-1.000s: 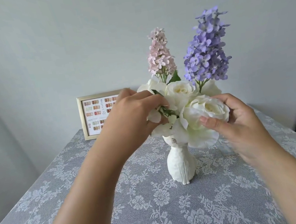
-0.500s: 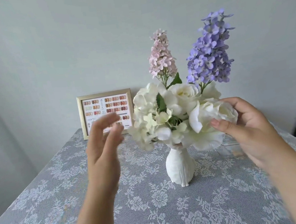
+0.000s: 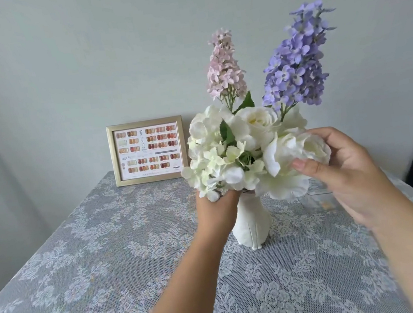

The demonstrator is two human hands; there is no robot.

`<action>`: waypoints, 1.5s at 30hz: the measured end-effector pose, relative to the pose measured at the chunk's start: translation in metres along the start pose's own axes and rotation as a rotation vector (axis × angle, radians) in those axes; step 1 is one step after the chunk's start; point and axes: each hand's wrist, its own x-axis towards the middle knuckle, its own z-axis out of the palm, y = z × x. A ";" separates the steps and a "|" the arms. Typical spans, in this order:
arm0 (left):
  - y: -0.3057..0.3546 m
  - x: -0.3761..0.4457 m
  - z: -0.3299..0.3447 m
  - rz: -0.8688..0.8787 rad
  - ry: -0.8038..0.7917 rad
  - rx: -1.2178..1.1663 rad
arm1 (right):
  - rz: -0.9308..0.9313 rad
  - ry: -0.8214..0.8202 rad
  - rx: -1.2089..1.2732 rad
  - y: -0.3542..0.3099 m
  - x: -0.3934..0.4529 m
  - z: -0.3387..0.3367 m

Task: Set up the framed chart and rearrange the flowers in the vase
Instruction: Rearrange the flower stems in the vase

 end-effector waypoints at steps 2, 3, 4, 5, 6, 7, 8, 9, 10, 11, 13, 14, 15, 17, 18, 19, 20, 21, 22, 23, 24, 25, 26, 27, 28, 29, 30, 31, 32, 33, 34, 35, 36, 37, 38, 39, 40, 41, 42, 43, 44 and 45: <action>0.000 0.002 0.005 0.018 0.006 0.053 | -0.001 -0.002 0.001 0.000 0.000 0.000; -0.001 0.003 0.006 0.044 0.014 0.117 | -0.004 -0.005 0.000 0.000 0.000 0.000; -0.003 0.004 0.006 0.083 0.026 0.234 | -0.005 -0.007 -0.004 0.000 0.000 0.000; -0.005 0.003 0.006 0.116 0.040 0.366 | -0.006 -0.008 -0.012 0.000 0.000 0.000; -0.008 0.005 0.006 0.135 0.043 0.461 | -0.004 -0.008 -0.022 0.000 -0.001 0.000; -0.009 0.005 0.006 0.137 0.064 0.505 | -0.002 -0.009 -0.028 0.000 -0.001 0.000; -0.007 0.005 0.005 0.101 0.078 0.506 | 0.000 -0.011 -0.031 0.000 -0.001 0.001; -0.006 0.005 0.005 0.077 0.073 0.522 | 0.000 -0.012 -0.030 0.000 -0.002 0.002; -0.007 0.005 0.004 0.098 0.062 0.517 | -0.002 -0.013 -0.028 0.000 -0.002 0.002; -0.010 0.007 0.003 0.115 0.039 0.535 | -0.007 -0.015 -0.028 0.000 -0.002 0.003; -0.009 0.007 0.000 0.077 0.042 0.657 | -0.019 -0.017 -0.025 0.000 -0.001 0.005; -0.008 0.009 -0.001 0.096 0.032 0.701 | -0.023 -0.019 -0.023 0.000 -0.001 0.005; -0.006 0.011 -0.002 0.137 0.026 0.663 | -0.026 -0.022 -0.024 0.000 -0.001 0.006; -0.002 0.015 -0.002 0.198 -0.024 0.674 | -0.033 -0.029 -0.029 -0.001 -0.002 0.007; 0.001 0.016 -0.003 0.221 -0.031 0.702 | -0.038 -0.032 -0.029 -0.002 -0.002 0.008; 0.001 0.017 -0.004 0.228 -0.036 0.732 | -0.047 -0.032 -0.032 -0.002 -0.002 0.008; -0.001 0.016 -0.004 0.212 -0.033 0.734 | -0.056 -0.029 -0.040 -0.002 -0.003 0.008; -0.004 0.015 -0.004 0.196 -0.037 0.707 | -0.064 -0.020 -0.056 -0.002 -0.004 0.007; -0.007 0.010 -0.005 0.180 -0.033 0.639 | -0.070 -0.013 -0.084 -0.002 -0.006 0.006; -0.008 0.004 -0.006 0.173 -0.037 0.518 | -0.071 -0.012 -0.126 -0.002 -0.007 0.005; -0.007 -0.002 -0.008 0.145 -0.034 0.362 | -0.068 -0.016 -0.172 -0.003 -0.010 0.004; -0.010 -0.007 -0.013 0.117 -0.033 0.232 | -0.070 -0.021 -0.217 -0.003 -0.012 0.002; -0.010 -0.012 -0.021 0.112 -0.014 0.180 | -0.083 -0.027 -0.259 -0.004 -0.013 0.000; -0.011 -0.014 -0.029 0.110 0.015 0.177 | -0.104 -0.033 -0.301 -0.006 -0.013 -0.002; -0.010 -0.012 -0.038 0.103 0.067 0.192 | -0.129 -0.034 -0.342 -0.009 -0.012 -0.002; -0.005 -0.007 -0.048 0.101 0.139 0.178 | -0.160 -0.029 -0.381 -0.012 -0.011 -0.003; 0.004 -0.001 -0.058 0.115 0.206 0.116 | -0.201 -0.022 -0.418 -0.017 -0.008 -0.002; 0.017 0.006 -0.065 0.167 0.257 0.034 | -0.246 -0.018 -0.453 -0.022 -0.004 -0.001; 0.030 0.013 -0.072 0.234 0.274 -0.036 | -0.284 -0.018 -0.485 -0.026 0.000 0.002; 0.042 0.019 -0.074 0.299 0.250 -0.065 | -0.303 -0.022 -0.516 -0.030 0.005 0.005; 0.055 0.022 -0.074 0.356 0.197 -0.048 | -0.306 -0.032 -0.548 -0.033 0.010 0.009; 0.067 0.025 -0.071 0.404 0.116 0.014 | -0.301 -0.045 -0.584 -0.036 0.016 0.013; 0.075 0.026 -0.067 0.442 0.029 0.118 | -0.287 -0.059 -0.619 -0.038 0.022 0.017; 0.081 0.025 -0.063 0.483 -0.053 0.241 | -0.270 -0.071 -0.654 -0.040 0.028 0.021; 0.085 0.025 -0.058 0.526 -0.116 0.363 | -0.264 -0.077 -0.696 -0.042 0.033 0.025; 0.086 0.024 -0.054 0.559 -0.161 0.469 | -0.269 -0.081 -0.744 -0.043 0.037 0.028; 0.087 0.023 -0.050 0.575 -0.189 0.548 | -0.274 -0.087 -0.793 -0.045 0.041 0.031; 0.087 0.022 -0.046 0.582 -0.207 0.598 | -0.264 -0.093 -0.836 -0.046 0.043 0.033; 0.087 0.020 -0.043 0.590 -0.219 0.631 | -0.240 -0.098 -0.866 -0.046 0.045 0.034; 0.086 0.018 -0.041 0.600 -0.230 0.655 | -0.216 -0.103 -0.884 -0.045 0.046 0.034; 0.084 0.016 -0.039 0.607 -0.241 0.662 | -0.202 -0.107 -0.892 -0.044 0.044 0.034; 0.082 0.014 -0.038 0.605 -0.247 0.647 | -0.204 -0.107 -0.886 -0.043 0.041 0.032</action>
